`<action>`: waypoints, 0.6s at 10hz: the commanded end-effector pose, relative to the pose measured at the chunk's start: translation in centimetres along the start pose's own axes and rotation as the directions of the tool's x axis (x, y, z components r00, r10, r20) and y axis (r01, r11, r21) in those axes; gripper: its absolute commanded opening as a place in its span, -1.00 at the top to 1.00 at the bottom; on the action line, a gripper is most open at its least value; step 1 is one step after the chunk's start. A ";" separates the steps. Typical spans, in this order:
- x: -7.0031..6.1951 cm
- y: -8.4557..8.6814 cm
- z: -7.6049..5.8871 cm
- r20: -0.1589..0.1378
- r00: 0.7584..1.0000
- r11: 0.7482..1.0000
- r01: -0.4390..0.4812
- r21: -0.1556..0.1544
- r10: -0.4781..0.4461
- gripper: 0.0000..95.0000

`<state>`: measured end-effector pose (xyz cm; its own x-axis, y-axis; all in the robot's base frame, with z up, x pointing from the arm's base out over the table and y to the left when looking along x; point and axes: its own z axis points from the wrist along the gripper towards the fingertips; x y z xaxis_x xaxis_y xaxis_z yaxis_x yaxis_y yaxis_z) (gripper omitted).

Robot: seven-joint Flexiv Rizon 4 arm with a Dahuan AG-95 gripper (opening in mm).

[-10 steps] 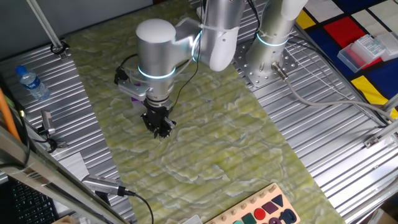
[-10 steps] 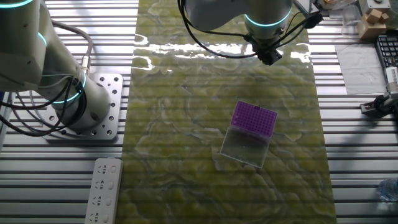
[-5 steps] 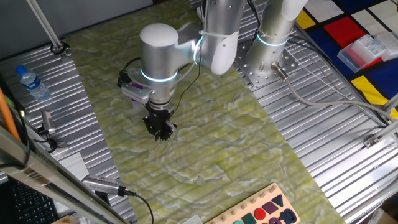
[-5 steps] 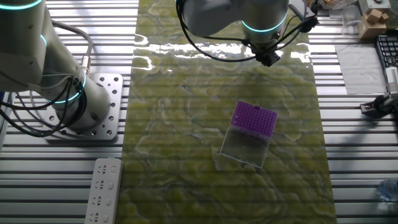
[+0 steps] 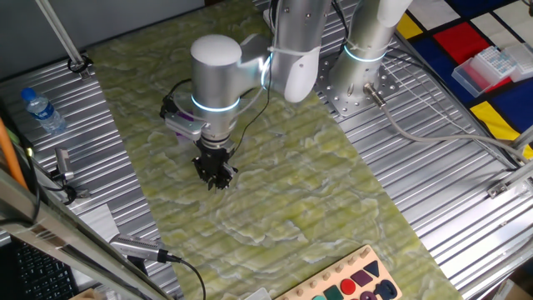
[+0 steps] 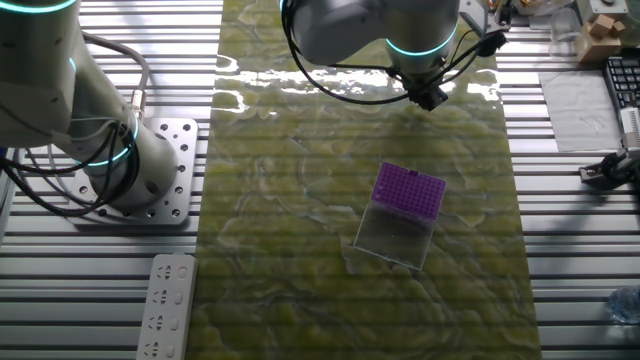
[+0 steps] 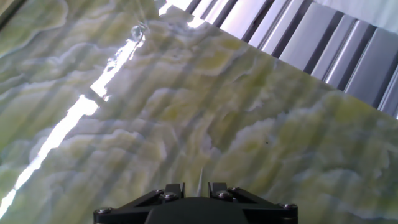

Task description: Insert a small pipette tip into the holder for small pipette tips

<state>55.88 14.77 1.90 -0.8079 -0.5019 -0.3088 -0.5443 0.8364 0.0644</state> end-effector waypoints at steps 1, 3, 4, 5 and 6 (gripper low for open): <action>0.1 -0.1 0.1 -0.002 1.000 1.000 0.000 0.007 0.000 0.60; 0.2 -0.1 0.4 0.001 1.000 1.000 0.000 0.009 0.000 0.60; 0.3 -0.1 0.7 0.004 1.000 1.000 0.000 0.011 0.000 0.60; 0.3 -0.1 0.7 0.006 1.000 1.000 0.002 0.012 -0.002 0.60; 0.3 -0.1 0.7 0.006 1.000 1.000 0.002 0.013 -0.002 0.60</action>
<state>55.82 14.69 1.08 -0.8051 -0.5035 -0.3134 -0.5434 0.8380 0.0495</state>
